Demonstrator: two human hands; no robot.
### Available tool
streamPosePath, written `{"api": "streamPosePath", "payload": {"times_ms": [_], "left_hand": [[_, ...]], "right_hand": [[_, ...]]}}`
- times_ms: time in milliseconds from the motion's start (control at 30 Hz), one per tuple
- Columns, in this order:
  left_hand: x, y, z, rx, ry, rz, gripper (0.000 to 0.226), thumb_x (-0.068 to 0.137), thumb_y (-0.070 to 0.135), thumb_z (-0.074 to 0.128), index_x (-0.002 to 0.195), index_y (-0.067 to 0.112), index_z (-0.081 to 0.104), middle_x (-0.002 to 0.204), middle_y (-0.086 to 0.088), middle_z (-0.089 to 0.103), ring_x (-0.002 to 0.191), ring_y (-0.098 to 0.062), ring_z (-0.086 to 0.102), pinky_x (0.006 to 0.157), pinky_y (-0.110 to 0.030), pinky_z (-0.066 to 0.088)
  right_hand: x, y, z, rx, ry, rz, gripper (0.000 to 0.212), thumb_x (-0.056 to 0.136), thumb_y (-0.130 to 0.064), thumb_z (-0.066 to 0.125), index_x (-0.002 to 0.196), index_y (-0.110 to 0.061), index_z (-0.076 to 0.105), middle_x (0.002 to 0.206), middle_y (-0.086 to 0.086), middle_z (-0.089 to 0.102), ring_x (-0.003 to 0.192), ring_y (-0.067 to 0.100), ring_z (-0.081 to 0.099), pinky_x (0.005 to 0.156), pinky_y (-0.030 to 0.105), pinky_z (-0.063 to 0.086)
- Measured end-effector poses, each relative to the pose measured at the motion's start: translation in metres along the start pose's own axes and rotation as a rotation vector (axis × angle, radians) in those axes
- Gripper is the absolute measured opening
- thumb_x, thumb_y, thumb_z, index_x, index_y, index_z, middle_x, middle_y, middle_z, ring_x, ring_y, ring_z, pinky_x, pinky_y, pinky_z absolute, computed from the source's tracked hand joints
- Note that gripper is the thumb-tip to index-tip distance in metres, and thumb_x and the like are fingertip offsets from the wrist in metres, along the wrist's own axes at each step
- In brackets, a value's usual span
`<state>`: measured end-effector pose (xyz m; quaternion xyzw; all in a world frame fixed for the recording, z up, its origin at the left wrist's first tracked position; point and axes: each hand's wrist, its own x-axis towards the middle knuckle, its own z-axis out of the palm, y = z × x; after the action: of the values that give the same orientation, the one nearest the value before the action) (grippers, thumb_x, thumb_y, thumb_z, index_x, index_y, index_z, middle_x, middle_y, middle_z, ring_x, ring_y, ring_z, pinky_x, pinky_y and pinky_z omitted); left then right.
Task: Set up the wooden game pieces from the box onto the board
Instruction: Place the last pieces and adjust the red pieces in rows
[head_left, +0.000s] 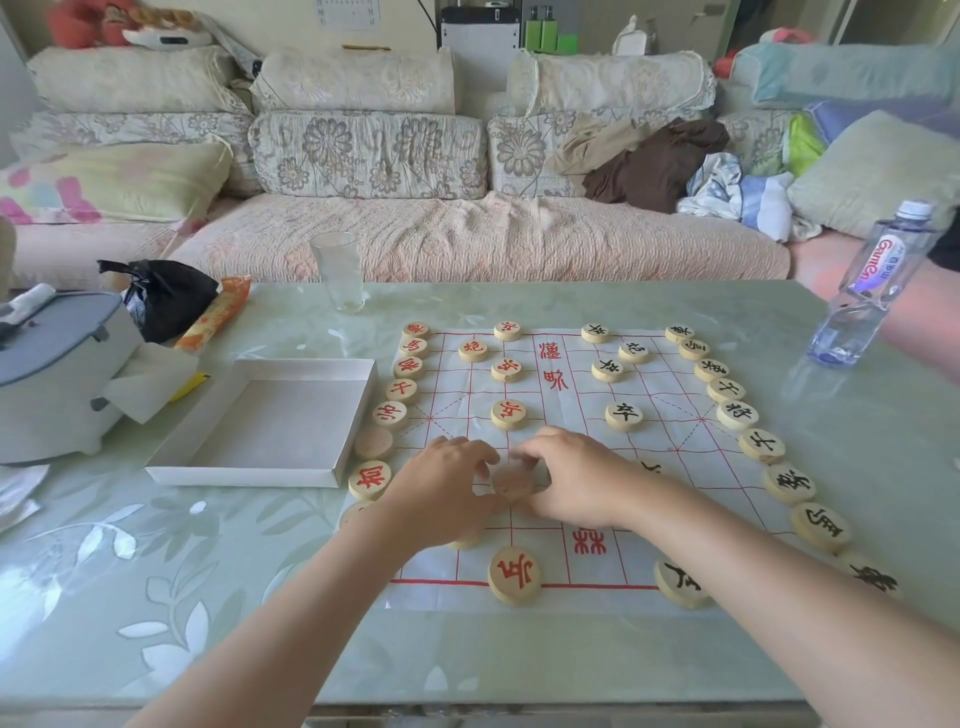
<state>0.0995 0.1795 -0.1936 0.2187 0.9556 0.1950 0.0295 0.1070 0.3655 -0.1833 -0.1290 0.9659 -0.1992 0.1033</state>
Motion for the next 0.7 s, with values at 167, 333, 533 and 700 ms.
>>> {"api": "streamPosePath", "payload": {"times_ms": [167, 333, 533, 700], "left_hand": [[-0.018, 0.003, -0.007, -0.004, 0.074, 0.054, 0.037, 0.083, 0.048, 0.065, 0.114, 0.033, 0.053, 0.103, 0.015, 0.053, 0.100, -0.010, 0.045, 0.082, -0.024, 0.039], [-0.048, 0.014, -0.016, -0.029, 0.118, 0.135, 0.019, 0.083, 0.037, 0.066, 0.099, 0.035, 0.055, 0.090, 0.019, 0.049, 0.086, -0.001, 0.045, 0.069, -0.012, 0.034], [-0.079, 0.022, -0.010, -0.041, 0.022, 0.095, 0.021, 0.081, 0.044, 0.067, 0.096, 0.035, 0.054, 0.090, 0.017, 0.054, 0.073, 0.003, 0.049, 0.059, -0.012, 0.035], [-0.090, 0.022, -0.002, -0.040, -0.025, 0.050, 0.023, 0.080, 0.047, 0.065, 0.101, 0.039, 0.059, 0.095, 0.021, 0.057, 0.073, 0.003, 0.050, 0.063, -0.015, 0.040]], "right_hand": [[-0.022, -0.006, -0.010, -0.001, 0.082, -0.010, 0.050, 0.083, -0.054, 0.068, 0.127, -0.034, 0.056, 0.116, -0.014, 0.049, 0.106, 0.010, 0.054, 0.086, 0.026, 0.043], [-0.053, -0.024, -0.004, -0.058, -0.048, -0.022, 0.046, 0.072, -0.057, 0.074, 0.110, -0.036, 0.059, 0.096, -0.015, 0.058, 0.088, 0.007, 0.055, 0.067, 0.021, 0.039], [-0.065, -0.029, 0.010, -0.027, -0.121, -0.070, 0.048, 0.072, -0.045, 0.080, 0.114, -0.036, 0.059, 0.105, -0.015, 0.060, 0.099, 0.009, 0.057, 0.084, 0.028, 0.048], [-0.072, -0.040, 0.009, -0.208, -0.019, -0.014, 0.056, 0.063, -0.069, 0.074, 0.104, -0.034, 0.061, 0.100, -0.015, 0.058, 0.096, 0.012, 0.057, 0.073, 0.029, 0.042]]}}
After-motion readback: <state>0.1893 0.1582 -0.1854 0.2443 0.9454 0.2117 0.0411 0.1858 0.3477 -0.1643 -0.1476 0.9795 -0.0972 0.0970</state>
